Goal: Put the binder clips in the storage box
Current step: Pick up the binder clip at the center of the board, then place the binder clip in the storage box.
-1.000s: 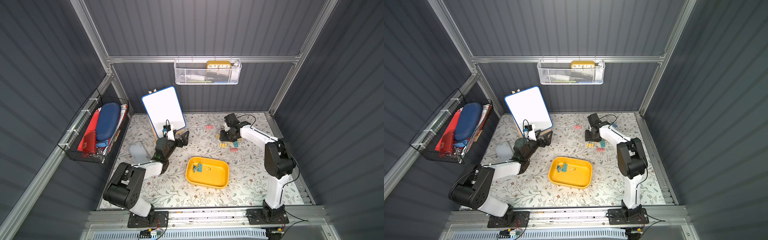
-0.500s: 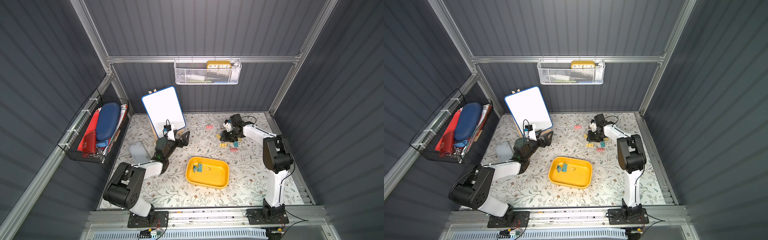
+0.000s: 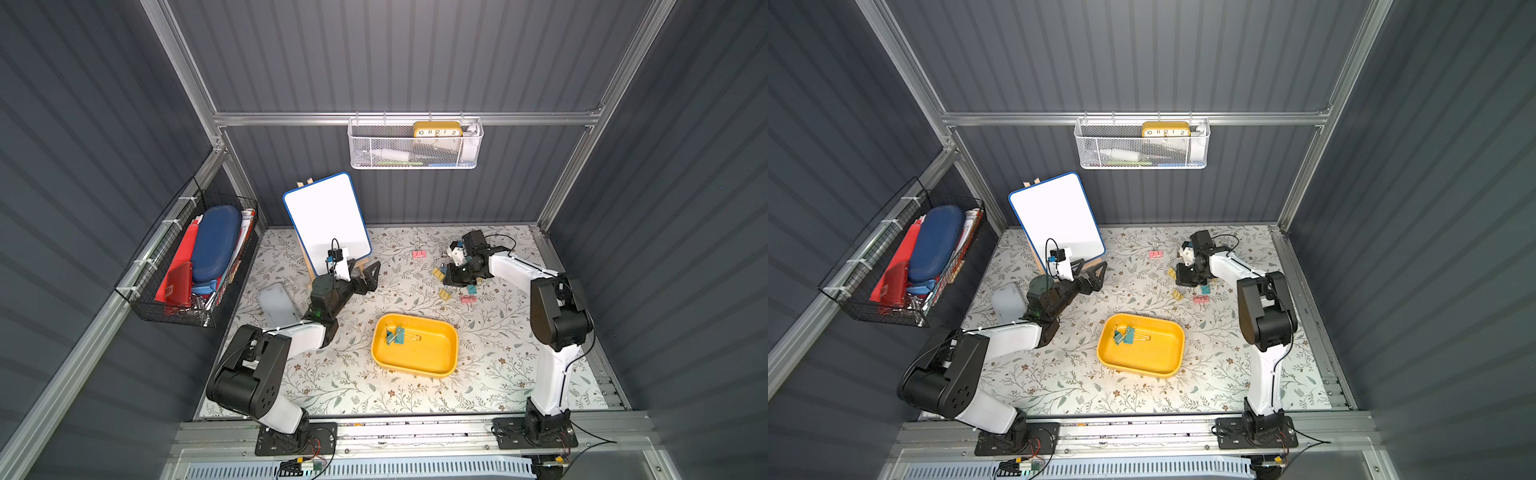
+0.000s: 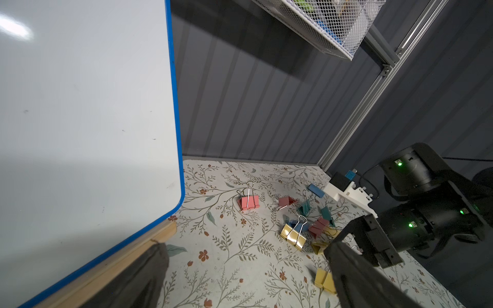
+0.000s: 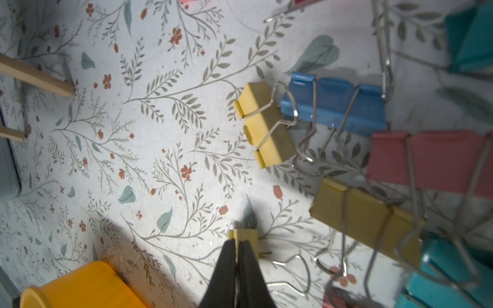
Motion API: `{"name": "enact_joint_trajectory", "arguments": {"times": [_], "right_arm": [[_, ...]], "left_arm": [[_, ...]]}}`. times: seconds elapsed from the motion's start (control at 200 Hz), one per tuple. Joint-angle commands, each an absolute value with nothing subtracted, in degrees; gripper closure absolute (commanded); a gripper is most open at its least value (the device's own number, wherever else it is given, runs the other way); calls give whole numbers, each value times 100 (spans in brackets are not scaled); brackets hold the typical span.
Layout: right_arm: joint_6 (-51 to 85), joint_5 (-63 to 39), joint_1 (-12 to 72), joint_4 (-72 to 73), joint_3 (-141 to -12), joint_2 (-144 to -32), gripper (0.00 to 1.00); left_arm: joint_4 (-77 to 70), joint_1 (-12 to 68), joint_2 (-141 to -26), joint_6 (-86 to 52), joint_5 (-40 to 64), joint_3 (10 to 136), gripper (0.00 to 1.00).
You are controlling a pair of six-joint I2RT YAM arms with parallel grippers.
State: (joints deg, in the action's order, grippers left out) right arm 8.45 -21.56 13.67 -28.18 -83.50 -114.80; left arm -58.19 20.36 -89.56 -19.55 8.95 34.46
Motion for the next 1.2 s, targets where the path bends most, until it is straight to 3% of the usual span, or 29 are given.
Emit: {"name": "enact_joint_trajectory", "arguments": {"times": [0.0,0.14,0.275,0.41,0.53,0.735,0.956,1.196], "right_arm": [[1076,-2334,1419,-2675,-8200,-11061,100],[1818,-2150,1579,-2167,-7725,-10253,100],[3115,-1209,2106,-1620,-6740,-8909,100],[4433,349,3485,-1217,-5591,-7408,100],[5603,1642,4815,-1232,-4888,-6794,100],[6877,2292,6058,-967,-4737,-7701,100],[7045,2684,6196,-43,-4620,-8455,100],[7518,3004,6531,8,-4791,-9067,100]], "left_arm": [[-5781,2039,-8901,-2008,949,3555,1],[-5756,2039,-8852,-1978,879,3527,1],[-5732,2039,-8851,-1960,870,3535,1],[-5719,2039,-8886,-1930,831,3559,1],[-5760,2039,-8937,-1959,877,3567,1],[-5758,2039,-8991,-2007,923,3579,1],[-5778,2039,-9010,-1969,888,3569,1],[-5800,2039,-9050,-1956,914,3577,1]]}}
